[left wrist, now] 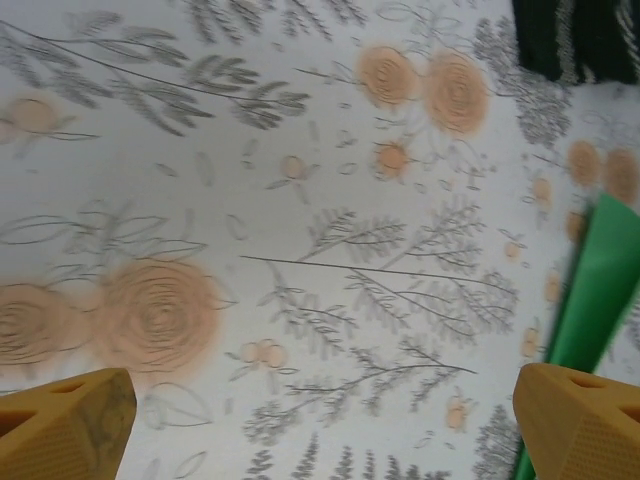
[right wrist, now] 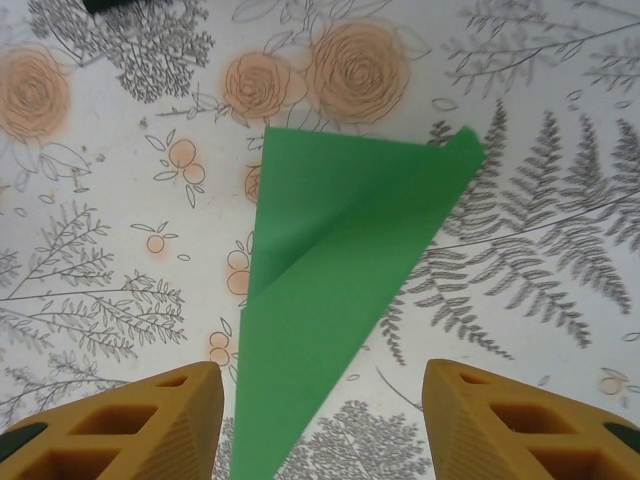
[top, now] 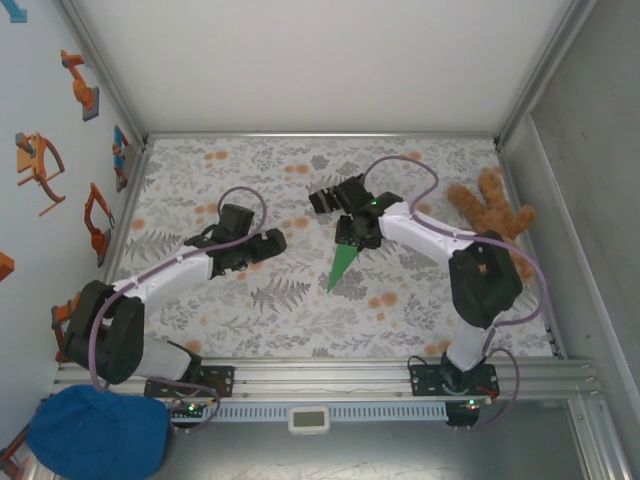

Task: Fold a paper plane with a square sheet of paper (pick it up from the middle)
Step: Fold the wing for the fifth time at the center of the table.

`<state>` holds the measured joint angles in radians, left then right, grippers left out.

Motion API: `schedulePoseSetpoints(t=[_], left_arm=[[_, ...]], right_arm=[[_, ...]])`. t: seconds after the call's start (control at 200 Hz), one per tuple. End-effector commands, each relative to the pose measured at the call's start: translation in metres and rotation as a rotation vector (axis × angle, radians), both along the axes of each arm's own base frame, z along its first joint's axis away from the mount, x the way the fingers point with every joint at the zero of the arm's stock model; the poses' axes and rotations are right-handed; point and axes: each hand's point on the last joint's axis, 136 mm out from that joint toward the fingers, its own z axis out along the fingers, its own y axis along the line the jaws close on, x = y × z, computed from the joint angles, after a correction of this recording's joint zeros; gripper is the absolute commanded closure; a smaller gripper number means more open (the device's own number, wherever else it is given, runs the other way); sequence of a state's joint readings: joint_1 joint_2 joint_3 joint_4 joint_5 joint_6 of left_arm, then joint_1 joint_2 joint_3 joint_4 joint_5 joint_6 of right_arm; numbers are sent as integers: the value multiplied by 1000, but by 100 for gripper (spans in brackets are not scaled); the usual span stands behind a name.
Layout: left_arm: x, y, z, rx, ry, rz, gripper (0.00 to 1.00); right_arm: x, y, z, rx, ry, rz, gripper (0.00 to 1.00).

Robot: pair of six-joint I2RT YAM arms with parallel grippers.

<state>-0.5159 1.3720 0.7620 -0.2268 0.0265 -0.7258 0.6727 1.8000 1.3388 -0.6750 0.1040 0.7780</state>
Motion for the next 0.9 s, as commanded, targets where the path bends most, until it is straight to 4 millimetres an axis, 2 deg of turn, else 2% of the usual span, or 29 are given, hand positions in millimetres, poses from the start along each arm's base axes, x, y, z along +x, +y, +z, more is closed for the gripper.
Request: schedulePoseSetpoints(t=[0.0,0.165,0.356,0.651,0.896], left_arm=[[-6,22,-2,68,-11,48,4],[-12,27,-5,73,-6,42,4],[-15,25,-10,60,12,31,4],[-12,20,-16,53,30,23,4],[-10,18,-17,57,37,19,4]], right_arm=[[3,-5,-5,-85,2,-99,46],[8,4,-19,-133,16,-138,50],[5,6,-34,-167,48,-171,53],[-3,-5,-31,-187,55,-210,60],[-9,-2,-32,-158,89,-244,68]])
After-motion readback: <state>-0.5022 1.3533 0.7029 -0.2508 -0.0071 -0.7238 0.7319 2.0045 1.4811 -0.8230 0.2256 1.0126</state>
